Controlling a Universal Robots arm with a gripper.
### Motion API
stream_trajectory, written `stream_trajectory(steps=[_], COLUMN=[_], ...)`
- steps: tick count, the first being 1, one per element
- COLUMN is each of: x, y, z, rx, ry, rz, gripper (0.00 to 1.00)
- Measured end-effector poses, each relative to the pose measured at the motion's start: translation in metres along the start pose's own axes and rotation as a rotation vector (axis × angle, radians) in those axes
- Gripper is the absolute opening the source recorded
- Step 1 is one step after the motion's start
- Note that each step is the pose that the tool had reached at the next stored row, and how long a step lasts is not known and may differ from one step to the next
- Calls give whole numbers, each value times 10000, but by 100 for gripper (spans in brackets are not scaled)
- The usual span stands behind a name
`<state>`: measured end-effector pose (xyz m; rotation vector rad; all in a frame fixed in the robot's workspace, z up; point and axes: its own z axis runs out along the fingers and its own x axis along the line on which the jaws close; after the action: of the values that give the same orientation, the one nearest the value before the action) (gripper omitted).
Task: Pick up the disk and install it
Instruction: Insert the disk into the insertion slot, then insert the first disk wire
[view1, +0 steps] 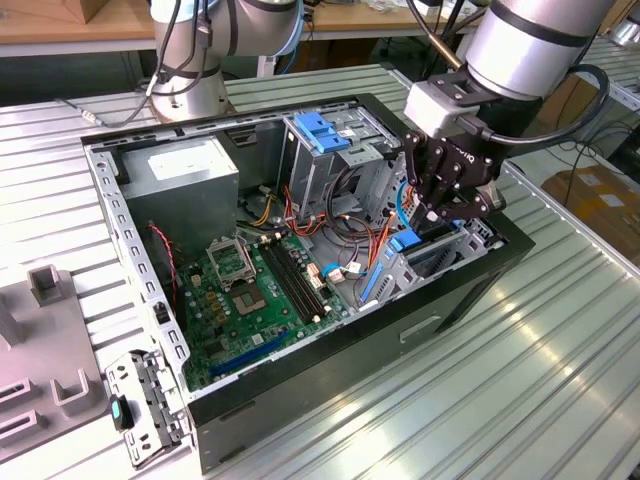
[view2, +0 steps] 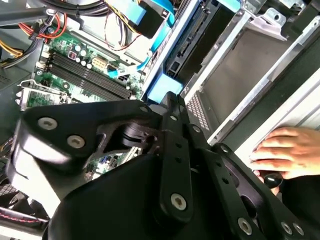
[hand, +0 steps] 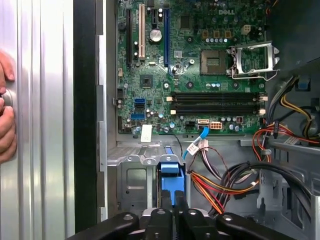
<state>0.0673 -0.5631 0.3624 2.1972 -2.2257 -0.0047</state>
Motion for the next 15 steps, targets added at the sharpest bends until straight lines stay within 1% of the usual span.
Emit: stream_trajectory(steps=[1,2,15], x=[2,2,3], y=[-6,-6,-7], z=[10,10,14], rx=[0,0,0], ry=[1,3,1], rz=[1,1,1], gripper=[12,11,11])
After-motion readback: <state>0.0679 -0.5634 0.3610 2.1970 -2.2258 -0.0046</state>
